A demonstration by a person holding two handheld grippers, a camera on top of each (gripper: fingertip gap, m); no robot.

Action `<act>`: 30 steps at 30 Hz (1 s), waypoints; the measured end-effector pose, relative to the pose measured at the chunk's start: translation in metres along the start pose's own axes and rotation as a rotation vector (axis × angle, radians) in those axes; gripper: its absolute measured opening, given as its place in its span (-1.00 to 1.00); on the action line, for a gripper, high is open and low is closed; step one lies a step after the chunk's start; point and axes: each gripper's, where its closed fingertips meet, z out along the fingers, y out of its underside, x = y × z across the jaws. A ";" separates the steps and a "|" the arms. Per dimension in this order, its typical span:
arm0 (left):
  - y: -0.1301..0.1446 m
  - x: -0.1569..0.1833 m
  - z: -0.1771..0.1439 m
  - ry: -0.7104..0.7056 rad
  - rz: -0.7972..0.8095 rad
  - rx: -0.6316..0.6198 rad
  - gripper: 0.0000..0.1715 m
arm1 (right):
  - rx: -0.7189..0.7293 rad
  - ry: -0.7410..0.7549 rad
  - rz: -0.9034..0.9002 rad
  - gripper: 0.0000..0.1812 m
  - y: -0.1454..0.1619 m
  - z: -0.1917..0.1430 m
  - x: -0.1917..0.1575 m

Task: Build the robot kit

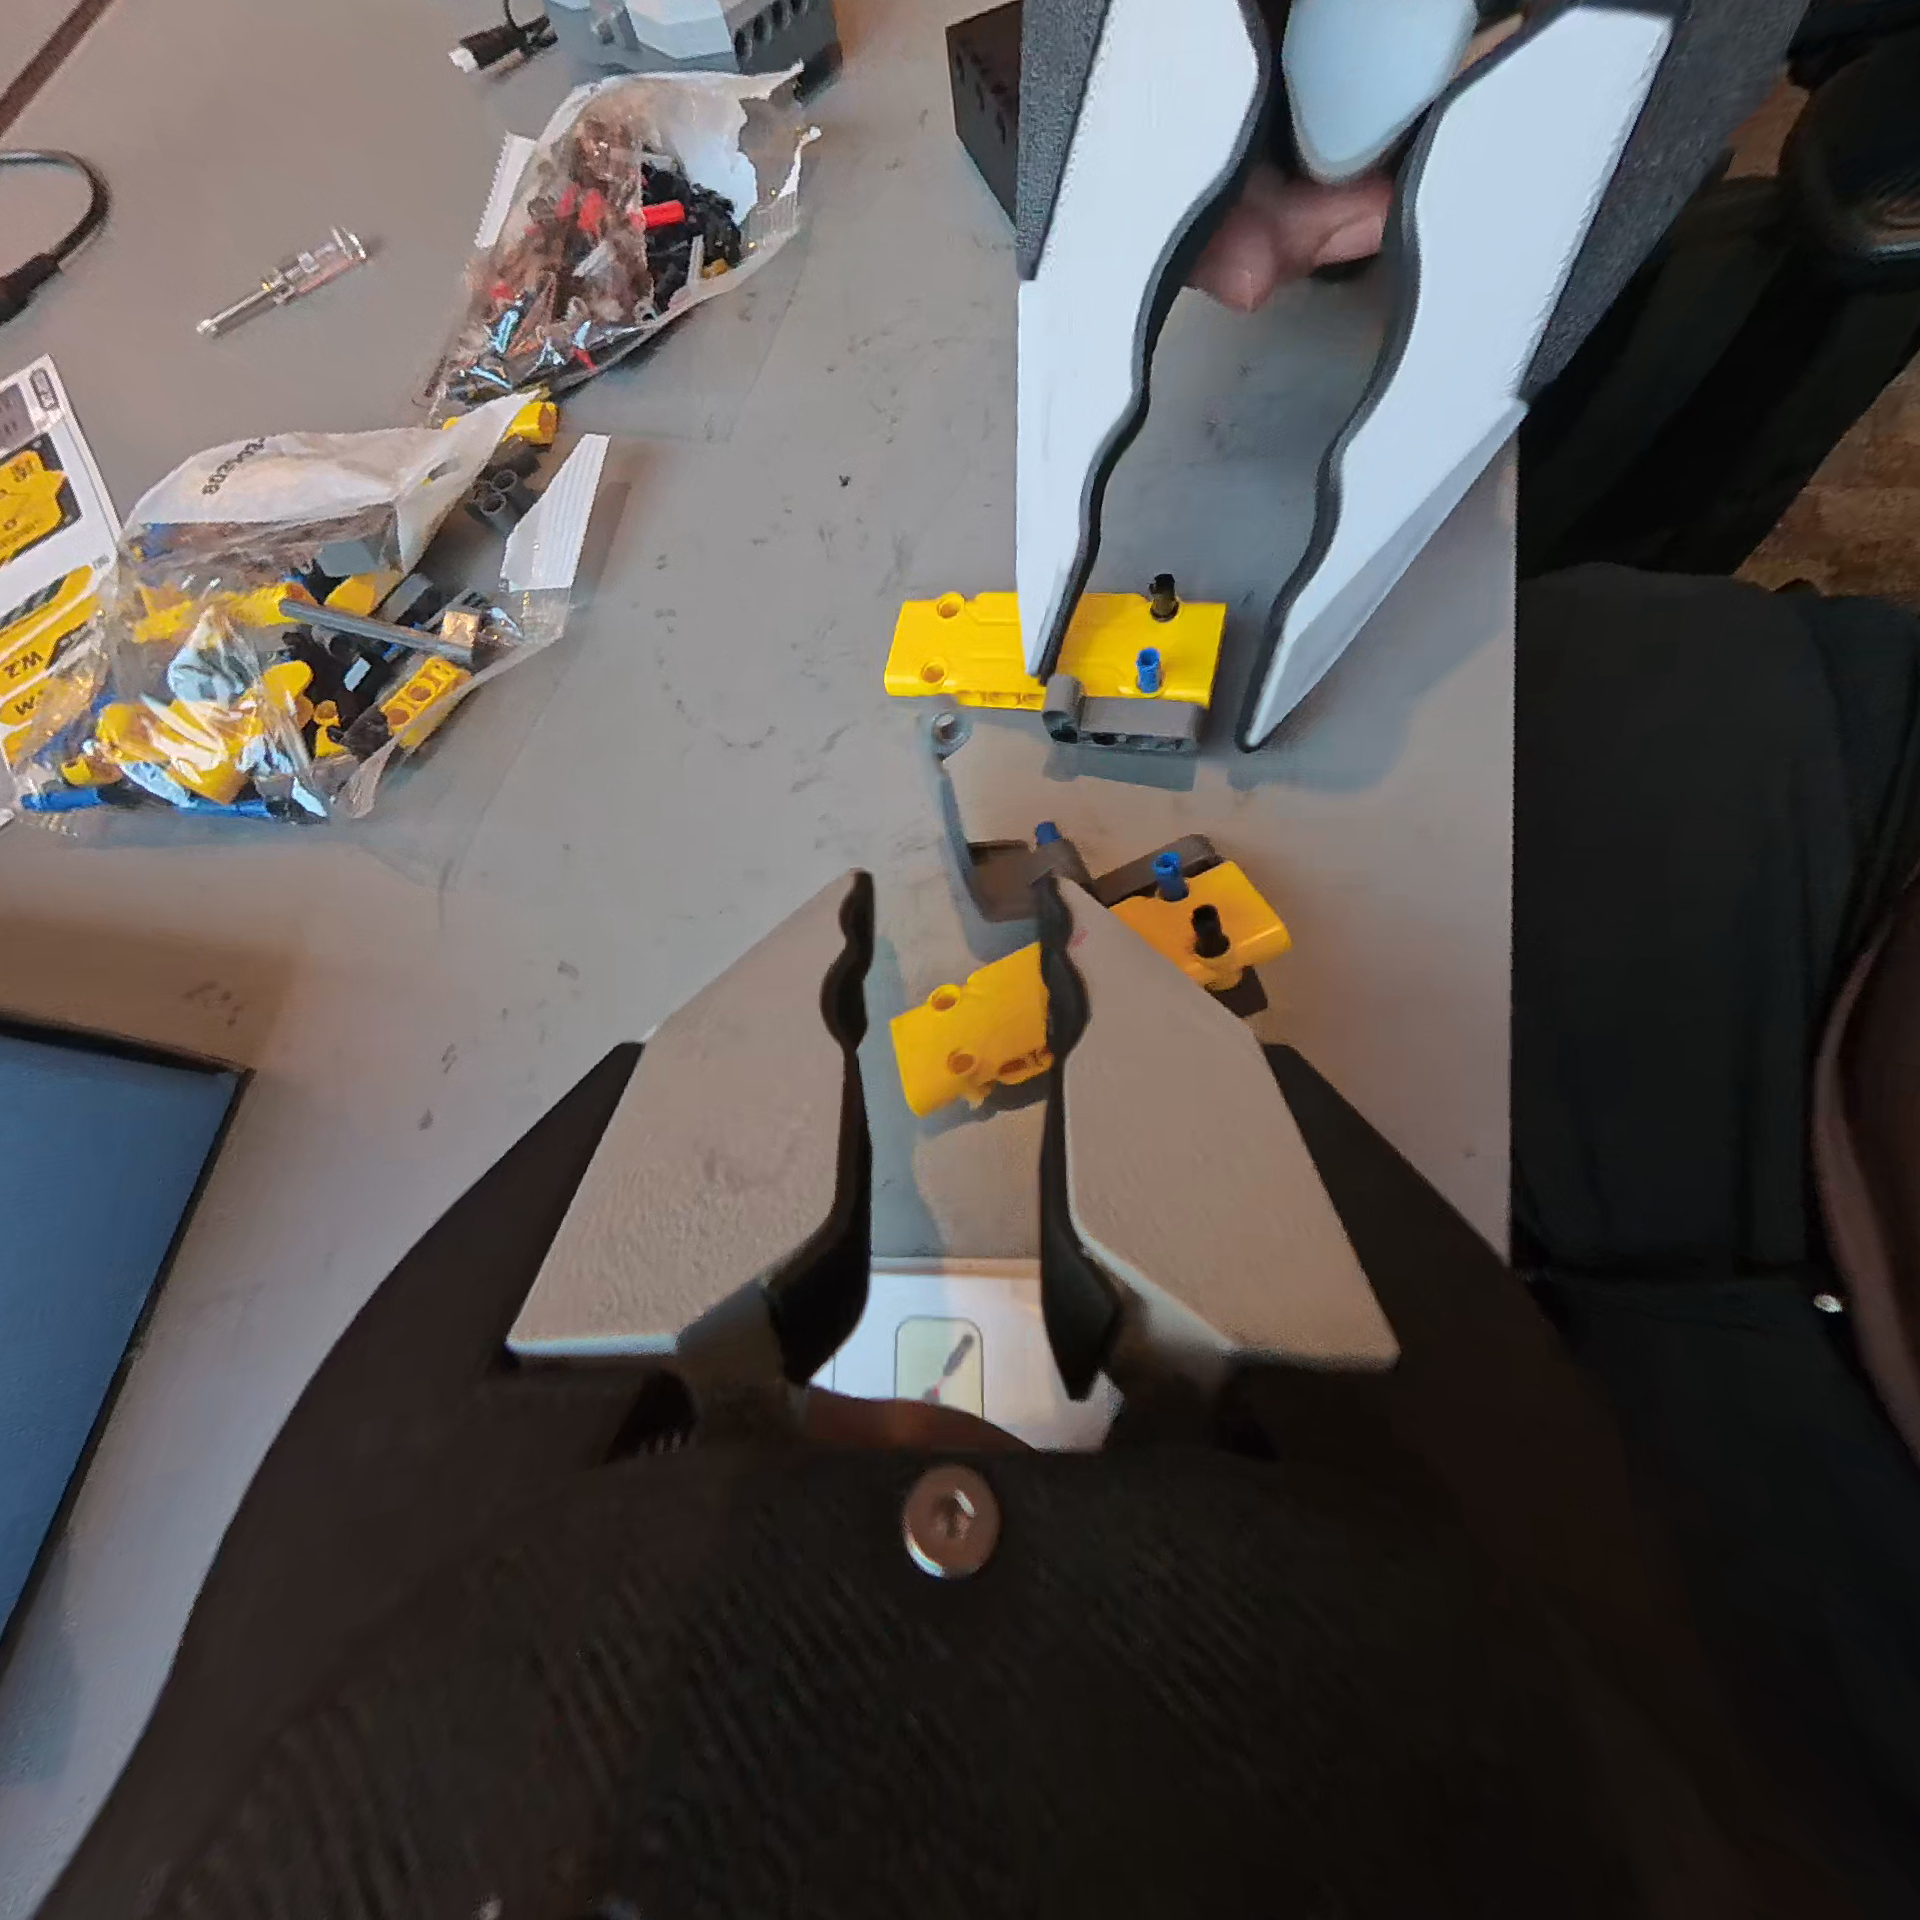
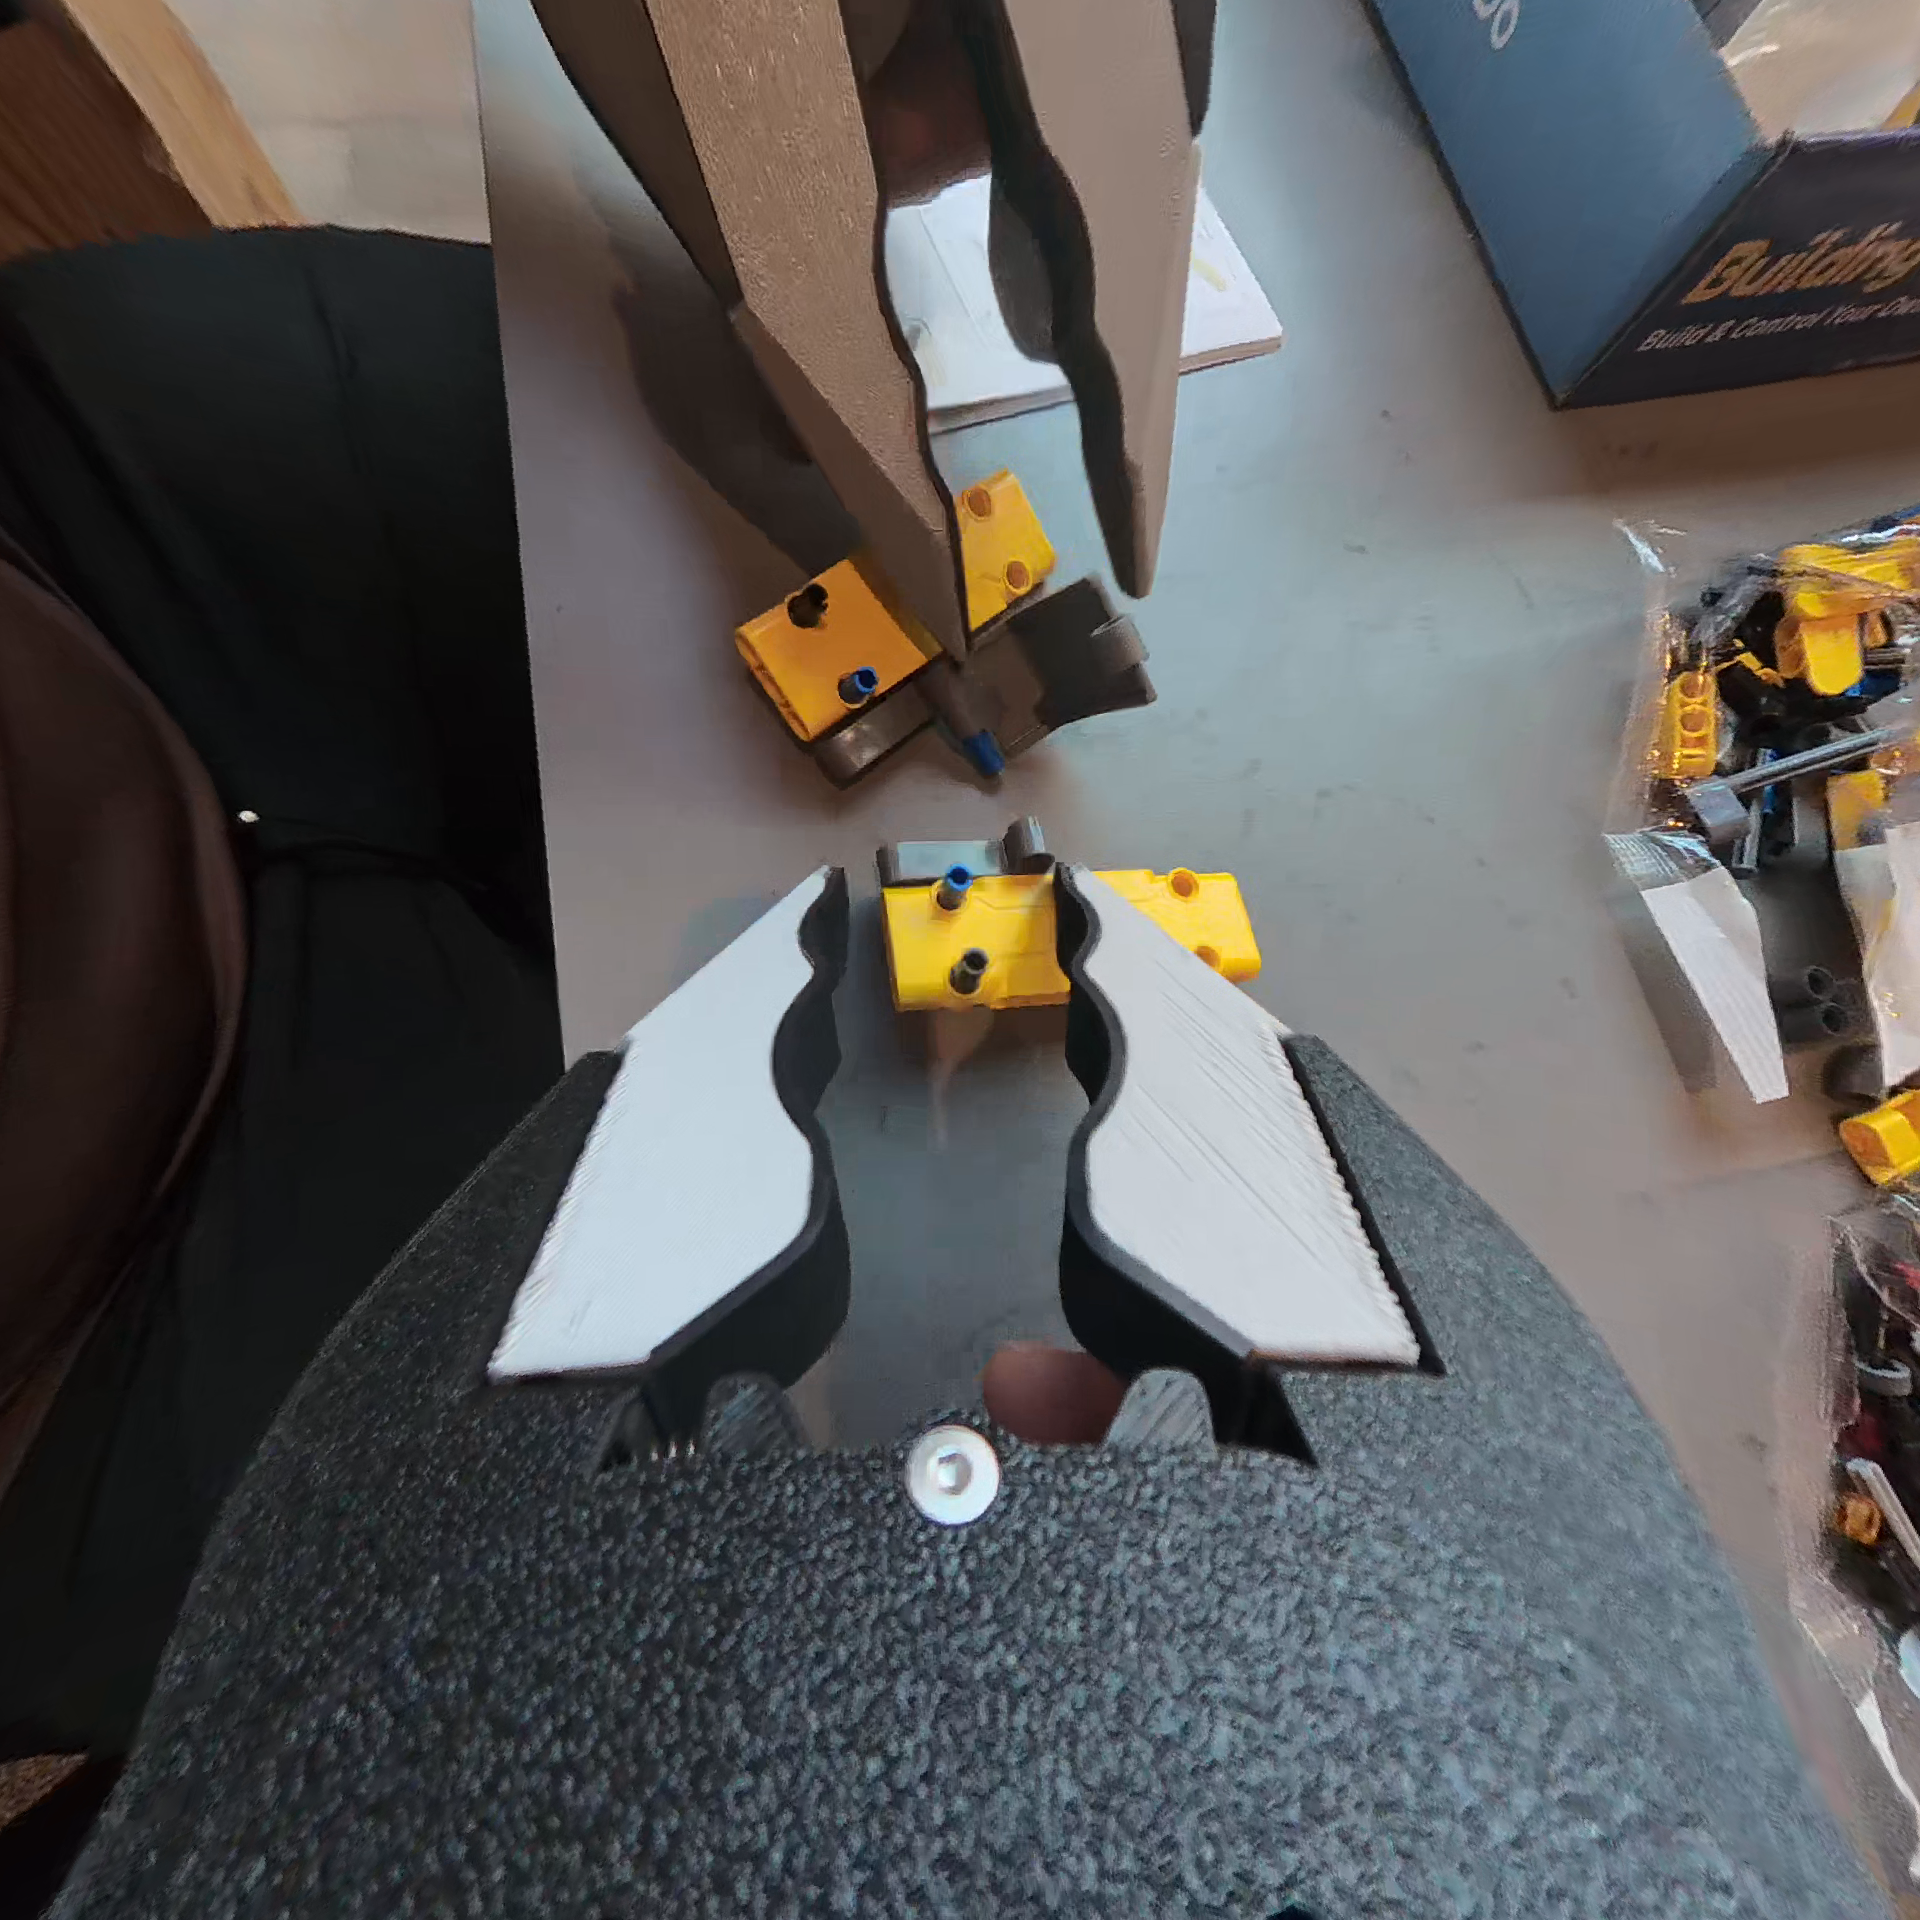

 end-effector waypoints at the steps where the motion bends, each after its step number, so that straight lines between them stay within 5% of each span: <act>1: 0.000 0.000 -0.004 0.003 -0.017 0.001 -0.58 | 0.007 -0.001 -0.002 -0.61 -0.001 0.001 0.000; 6: -0.009 0.018 -0.028 0.070 -0.153 0.016 -0.20 | 0.029 -0.003 0.000 -0.65 -0.003 0.003 0.000; 10: 0.003 0.027 -0.019 0.030 -0.200 -0.109 -0.07 | 0.044 -0.001 -0.022 -0.70 -0.004 0.006 0.000; 15: 0.018 0.023 -0.006 -0.052 -0.176 -0.219 -0.16 | 0.045 0.004 -0.023 -0.70 -0.004 0.006 0.000; 26: 0.014 0.034 -0.004 0.030 0.019 -0.055 -0.40 | 0.063 -0.022 -0.070 -0.71 -0.009 0.009 -0.009; 30: 0.015 0.034 -0.005 0.034 0.049 -0.086 -0.39 | 0.080 -0.054 -0.085 -0.65 -0.009 0.005 -0.014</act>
